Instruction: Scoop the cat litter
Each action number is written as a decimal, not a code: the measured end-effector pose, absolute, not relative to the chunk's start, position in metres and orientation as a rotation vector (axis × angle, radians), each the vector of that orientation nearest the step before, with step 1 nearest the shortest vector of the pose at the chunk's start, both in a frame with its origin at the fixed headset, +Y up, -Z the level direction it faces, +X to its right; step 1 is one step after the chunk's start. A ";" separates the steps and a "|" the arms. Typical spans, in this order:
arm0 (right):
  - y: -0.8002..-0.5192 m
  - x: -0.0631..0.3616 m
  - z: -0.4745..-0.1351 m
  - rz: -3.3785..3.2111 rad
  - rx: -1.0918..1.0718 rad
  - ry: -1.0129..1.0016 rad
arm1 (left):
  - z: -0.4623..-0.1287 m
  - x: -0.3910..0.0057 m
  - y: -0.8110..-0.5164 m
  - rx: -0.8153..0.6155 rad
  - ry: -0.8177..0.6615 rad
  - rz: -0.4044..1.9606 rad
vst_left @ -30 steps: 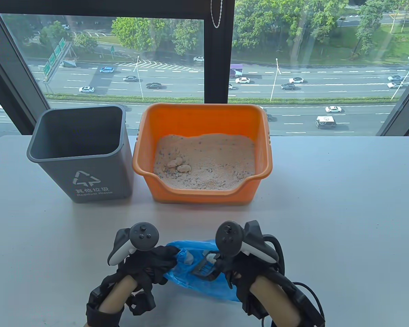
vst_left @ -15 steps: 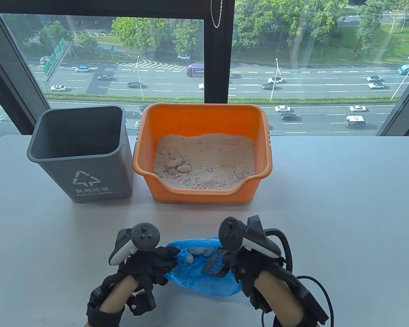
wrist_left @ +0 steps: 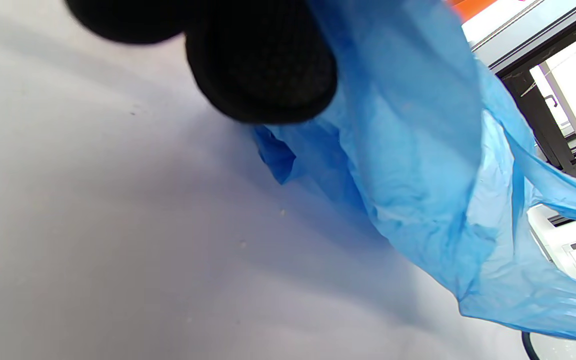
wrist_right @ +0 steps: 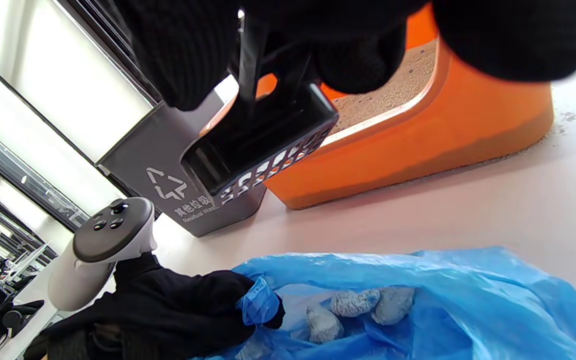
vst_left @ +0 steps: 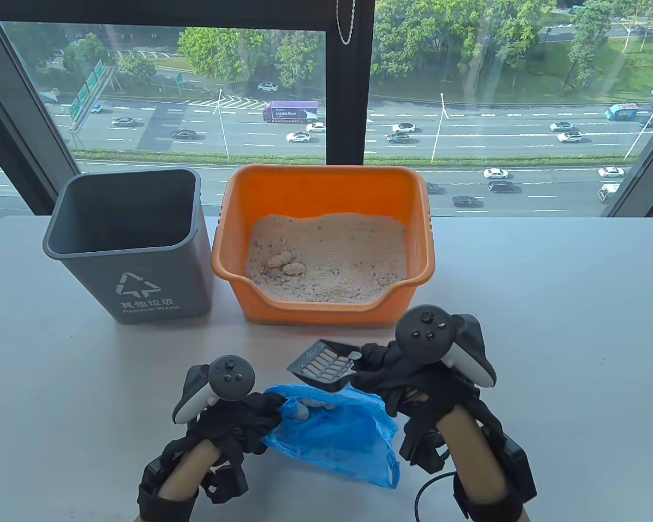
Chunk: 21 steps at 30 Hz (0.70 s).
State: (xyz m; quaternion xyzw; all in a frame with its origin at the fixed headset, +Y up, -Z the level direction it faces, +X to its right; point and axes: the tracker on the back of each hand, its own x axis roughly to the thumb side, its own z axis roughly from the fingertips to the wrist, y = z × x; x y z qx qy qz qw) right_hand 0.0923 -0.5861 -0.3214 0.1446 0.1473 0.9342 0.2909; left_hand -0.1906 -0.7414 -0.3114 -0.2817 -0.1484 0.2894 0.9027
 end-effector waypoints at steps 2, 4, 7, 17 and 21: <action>-0.587 0.082 -0.339 2.530 0.326 0.356 | -0.311 -0.190 -0.740 -0.580 -0.312 0.591; -0.592 0.070 -0.359 2.588 0.276 0.337 | -0.311 -0.190 -0.740 -0.578 -0.316 0.581; -0.604 0.057 -0.386 2.612 0.148 0.241 | -0.312 -0.192 -0.740 -0.572 -0.311 0.571; -0.643 0.023 -0.465 2.816 -0.133 0.252 | -0.314 -0.194 -0.745 -0.602 -0.295 0.574; -0.658 0.007 -0.488 2.908 -0.142 0.418 | -0.315 -0.194 -0.747 -0.609 -0.291 0.570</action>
